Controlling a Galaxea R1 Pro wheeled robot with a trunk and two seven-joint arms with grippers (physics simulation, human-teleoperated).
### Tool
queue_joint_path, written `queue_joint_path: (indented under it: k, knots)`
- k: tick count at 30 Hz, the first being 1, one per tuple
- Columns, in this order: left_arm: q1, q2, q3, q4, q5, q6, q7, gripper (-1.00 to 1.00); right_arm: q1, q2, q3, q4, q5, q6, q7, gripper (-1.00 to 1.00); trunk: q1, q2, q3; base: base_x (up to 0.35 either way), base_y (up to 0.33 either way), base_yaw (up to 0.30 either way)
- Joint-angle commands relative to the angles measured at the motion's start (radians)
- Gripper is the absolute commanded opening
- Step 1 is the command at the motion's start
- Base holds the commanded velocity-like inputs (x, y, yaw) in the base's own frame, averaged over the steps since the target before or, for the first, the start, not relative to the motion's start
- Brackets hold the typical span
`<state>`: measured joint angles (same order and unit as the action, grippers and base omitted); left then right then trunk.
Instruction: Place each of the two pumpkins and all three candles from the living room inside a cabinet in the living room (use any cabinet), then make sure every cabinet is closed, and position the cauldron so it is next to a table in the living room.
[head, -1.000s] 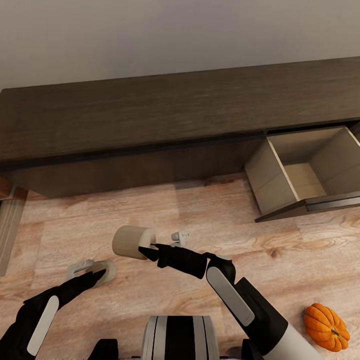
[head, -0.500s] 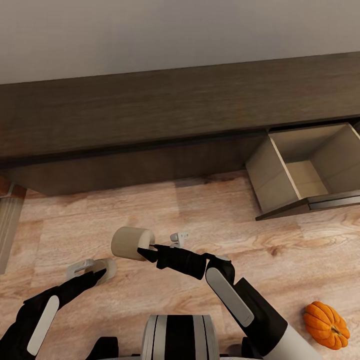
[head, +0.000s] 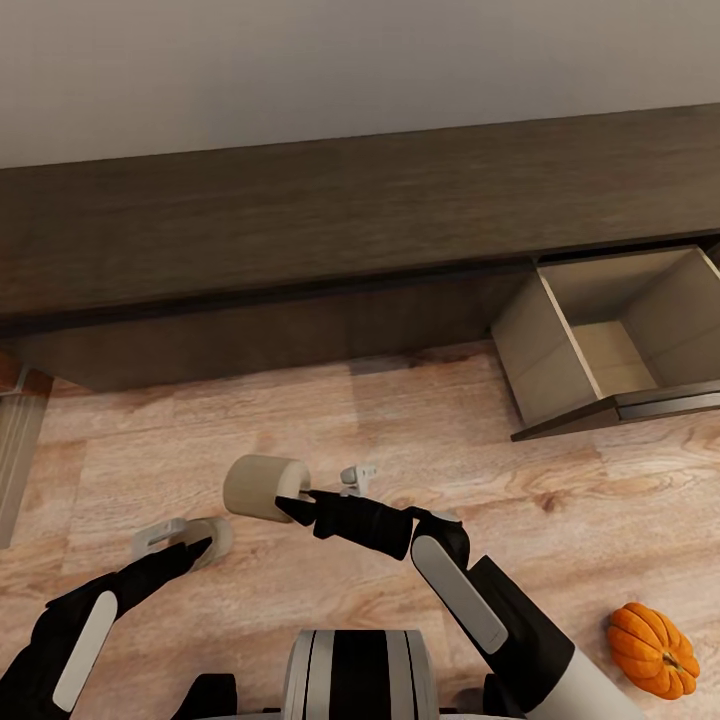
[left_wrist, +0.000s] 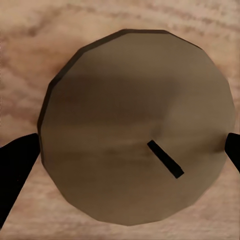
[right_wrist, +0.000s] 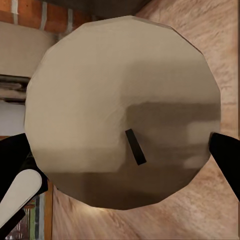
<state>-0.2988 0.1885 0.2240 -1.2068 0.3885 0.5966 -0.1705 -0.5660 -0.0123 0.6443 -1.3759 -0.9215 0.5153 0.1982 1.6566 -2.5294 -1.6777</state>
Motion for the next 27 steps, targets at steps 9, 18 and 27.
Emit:
queue_joint_path:
  k: [9,18,27]
  knots:
    - [0.0,0.001,0.003,0.0,-0.007,-0.004,0.002,-1.0,0.0,0.0,0.0,0.006,-0.002,0.0,0.0,-1.0,-0.001,0.0,0.008,0.0,0.0,0.0]
    - [0.0,0.0,0.003,0.001,-0.008,-0.005,0.003,-1.0,0.0,0.001,0.0,0.015,-0.002,-0.001,0.0,-1.0,-0.001,0.0,0.008,0.0,0.0,0.0]
    - [0.0,0.001,0.003,0.001,-0.008,-0.004,0.003,-1.0,0.0,0.001,0.0,0.018,-0.002,-0.001,0.0,-1.0,-0.001,0.0,0.008,0.0,0.0,0.0]
